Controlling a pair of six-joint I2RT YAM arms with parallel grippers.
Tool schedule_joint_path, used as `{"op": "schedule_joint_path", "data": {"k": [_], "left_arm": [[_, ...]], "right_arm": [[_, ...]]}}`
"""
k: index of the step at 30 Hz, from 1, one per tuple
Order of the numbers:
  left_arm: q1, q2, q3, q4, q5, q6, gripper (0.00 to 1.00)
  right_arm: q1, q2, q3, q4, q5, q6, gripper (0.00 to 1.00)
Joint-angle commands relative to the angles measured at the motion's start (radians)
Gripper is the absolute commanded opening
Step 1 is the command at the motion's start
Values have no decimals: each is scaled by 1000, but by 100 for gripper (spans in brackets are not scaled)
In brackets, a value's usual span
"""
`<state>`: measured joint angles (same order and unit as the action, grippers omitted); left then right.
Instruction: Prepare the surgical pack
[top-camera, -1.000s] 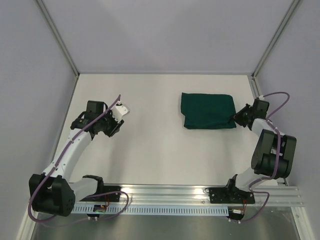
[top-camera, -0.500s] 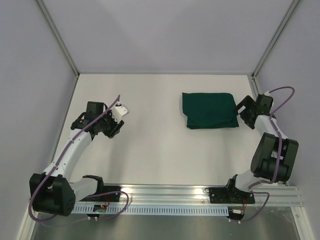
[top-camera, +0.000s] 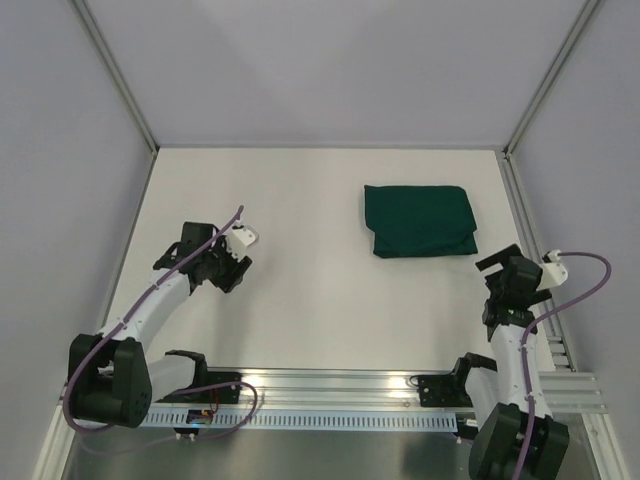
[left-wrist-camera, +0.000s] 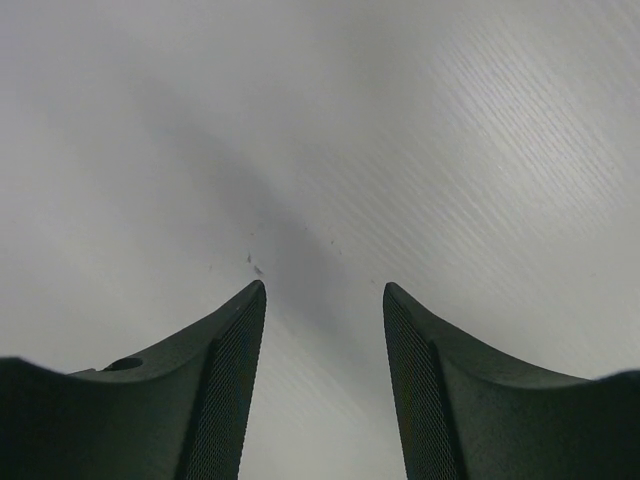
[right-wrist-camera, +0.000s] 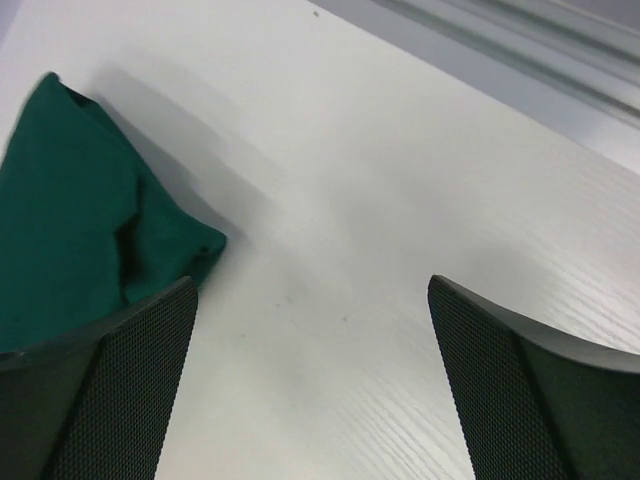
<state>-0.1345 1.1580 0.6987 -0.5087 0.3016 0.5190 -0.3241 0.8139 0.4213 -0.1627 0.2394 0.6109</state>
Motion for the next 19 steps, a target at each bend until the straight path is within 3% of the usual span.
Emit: {"op": "schedule_joint_path", "data": {"k": [1,8,19], "left_arm": [[9,-11,-72,160,1,-46,60],[13,-4,-80,216,50,-77,62],[15,5,-77,213,41,-79,62]], "right_arm": [[-4,-85,-119,182,80,49,100],[-4,-193,-205,246,61,82,100],[-4,-131,-230,356,-32,93,100]]}}
